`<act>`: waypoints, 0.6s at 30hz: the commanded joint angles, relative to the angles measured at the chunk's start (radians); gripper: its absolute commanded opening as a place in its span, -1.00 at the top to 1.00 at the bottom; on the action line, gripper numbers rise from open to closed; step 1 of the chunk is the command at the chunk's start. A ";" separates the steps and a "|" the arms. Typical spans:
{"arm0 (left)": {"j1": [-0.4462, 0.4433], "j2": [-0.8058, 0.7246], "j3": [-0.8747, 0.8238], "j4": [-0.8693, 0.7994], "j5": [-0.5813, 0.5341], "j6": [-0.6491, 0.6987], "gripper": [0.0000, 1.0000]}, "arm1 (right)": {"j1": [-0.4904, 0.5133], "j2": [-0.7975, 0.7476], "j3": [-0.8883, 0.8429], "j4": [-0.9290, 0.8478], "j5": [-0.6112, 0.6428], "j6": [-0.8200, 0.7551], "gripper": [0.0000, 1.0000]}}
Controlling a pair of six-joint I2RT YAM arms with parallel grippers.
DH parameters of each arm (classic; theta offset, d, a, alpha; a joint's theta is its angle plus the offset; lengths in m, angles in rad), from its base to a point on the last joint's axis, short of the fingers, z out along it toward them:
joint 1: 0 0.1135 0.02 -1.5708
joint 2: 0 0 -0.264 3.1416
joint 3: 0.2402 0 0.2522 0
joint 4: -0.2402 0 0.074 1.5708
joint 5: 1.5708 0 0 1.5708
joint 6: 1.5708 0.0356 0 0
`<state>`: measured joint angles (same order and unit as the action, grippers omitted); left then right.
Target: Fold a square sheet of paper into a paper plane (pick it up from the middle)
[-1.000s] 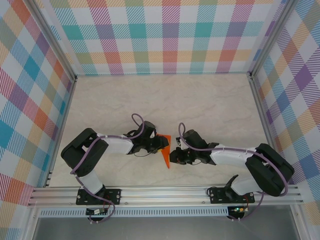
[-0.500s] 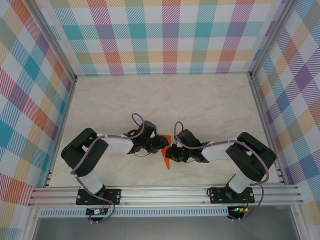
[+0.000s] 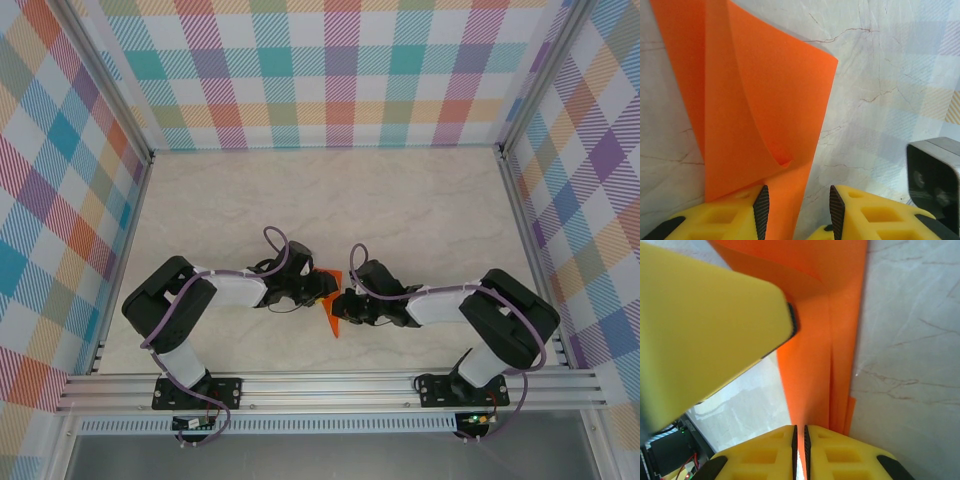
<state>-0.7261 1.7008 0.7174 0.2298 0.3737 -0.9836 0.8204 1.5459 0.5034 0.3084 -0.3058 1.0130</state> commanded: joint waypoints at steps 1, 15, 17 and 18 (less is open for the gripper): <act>-0.002 0.006 0.020 -0.037 -0.016 0.001 0.20 | 0.009 -0.041 -0.003 0.017 -0.031 0.000 0.69; -0.001 0.002 0.024 -0.037 -0.014 0.000 0.20 | 0.022 0.117 -0.001 0.071 -0.039 0.030 0.68; -0.002 -0.005 0.025 -0.041 -0.016 0.000 0.18 | 0.022 0.123 -0.026 0.051 -0.023 0.029 0.70; -0.002 -0.013 0.025 -0.046 -0.015 0.005 0.17 | 0.022 0.122 -0.036 0.044 -0.020 0.028 0.71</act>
<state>-0.7261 1.7008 0.7238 0.2157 0.3733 -0.9829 0.8371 1.6287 0.5072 0.3935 -0.3557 1.0393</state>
